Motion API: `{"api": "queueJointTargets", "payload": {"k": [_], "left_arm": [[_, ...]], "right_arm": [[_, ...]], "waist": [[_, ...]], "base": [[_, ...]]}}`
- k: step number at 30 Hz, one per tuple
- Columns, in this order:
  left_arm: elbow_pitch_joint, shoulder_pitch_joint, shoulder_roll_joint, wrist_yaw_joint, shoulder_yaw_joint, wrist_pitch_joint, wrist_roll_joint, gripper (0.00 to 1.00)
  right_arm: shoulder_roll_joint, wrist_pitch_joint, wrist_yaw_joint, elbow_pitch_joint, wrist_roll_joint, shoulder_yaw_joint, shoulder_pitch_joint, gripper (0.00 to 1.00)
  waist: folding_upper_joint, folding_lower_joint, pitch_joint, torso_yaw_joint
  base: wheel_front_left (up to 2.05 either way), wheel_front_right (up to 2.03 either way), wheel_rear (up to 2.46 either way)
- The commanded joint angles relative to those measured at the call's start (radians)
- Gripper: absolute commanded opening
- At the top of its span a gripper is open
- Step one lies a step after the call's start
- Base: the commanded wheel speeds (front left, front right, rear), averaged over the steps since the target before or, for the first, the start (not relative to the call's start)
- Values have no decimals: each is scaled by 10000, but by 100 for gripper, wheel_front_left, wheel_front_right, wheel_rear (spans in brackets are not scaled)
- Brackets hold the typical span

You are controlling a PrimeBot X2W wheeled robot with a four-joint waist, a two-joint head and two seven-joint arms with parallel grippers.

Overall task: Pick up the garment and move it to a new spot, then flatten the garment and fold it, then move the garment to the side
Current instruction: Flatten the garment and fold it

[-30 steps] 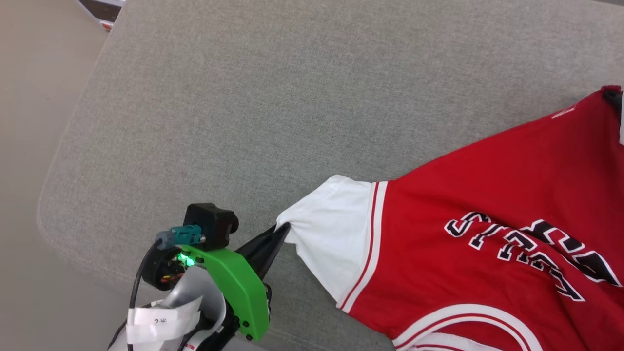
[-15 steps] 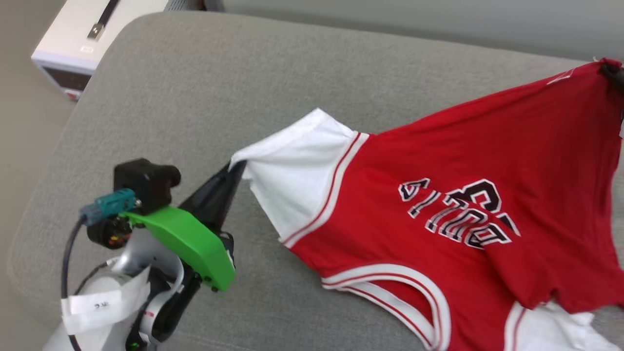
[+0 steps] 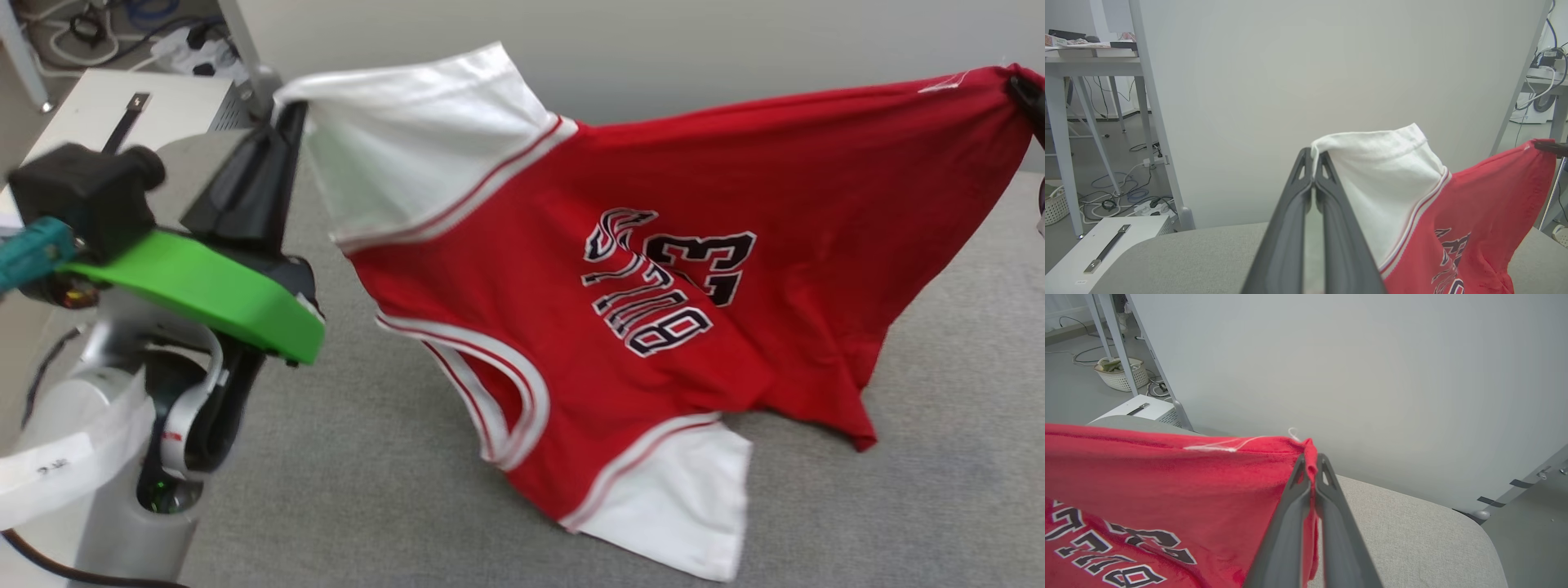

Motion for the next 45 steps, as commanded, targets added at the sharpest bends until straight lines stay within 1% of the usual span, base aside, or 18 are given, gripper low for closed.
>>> {"api": "queueJointTargets", "payload": {"k": [1, 7, 12, 19, 23, 27, 31, 34, 37, 40, 43, 45], "left_arm": [[-40, -364, 57, 84, 143, -125, 103, 0], [-57, -1108, 51, 228, 398, -417, 382, 0], [-64, -1555, 133, 346, 516, -466, 608, 0], [-240, -2269, 366, 358, 598, -360, 882, 0], [-222, -2890, 579, 206, 626, -252, 991, 0], [-55, -3656, 900, -90, 607, -26, 1076, 0], [319, -4613, 1295, -512, 592, 180, 1166, 0], [743, -5631, 1564, -901, 615, 230, 1218, 0], [1345, -6870, 1792, -1342, 559, 231, 1342, 0], [2095, -8151, 1890, -1755, 412, 151, 1527, 0], [3147, -9630, 1914, -2145, 143, -63, 1845, 0], [3895, -10579, 1860, -2331, -125, -231, 2084, 0]], "right_arm": [[75, -74, -9, -219, -97, -136, 211, 0], [322, 59, -9, -1172, -279, -622, 607, 0], [530, 269, -9, -1931, -436, -998, 926, 0], [803, 354, -9, -2767, -666, -1569, 980, 0], [826, 332, -9, -3037, -757, -1779, 758, 0], [786, 300, -9, -3159, -822, -1919, 258, 0], [669, 235, -9, -3063, -900, -1895, -588, 0], [482, 127, -9, -2760, -1024, -1721, -1509, 0], [313, -78, -9, -2246, -1178, -1434, -2637, 0], [241, -387, -9, -1552, -1372, -1141, -3815, 0], [320, -805, -9, -642, -1605, -753, -5079, 0], [428, -1103, -9, 24, -1807, -482, -5872, 0]], "waist": [[0, 0, -570, -529], [0, 0, -902, -845], [0, 0, -946, -1016], [0, 0, -420, -1141], [0, 0, 71, -1170], [0, 0, 731, -1224], [0, 0, 1615, -1316], [0, 0, 2423, -1369], [0, 0, 3264, -1424], [0, 0, 4004, -1463], [0, 0, 4700, -1513], [0, 0, 5100, -1535]], "base": [[0, 0, 0], [0, 0, 0], [0, 0, 0], [0, 0, 0], [0, 0, 0], [0, 0, 0], [0, 0, 0], [0, 0, 0], [0, 0, 0], [0, 0, 0], [0, 0, 0], [0, 0, 0]]}}
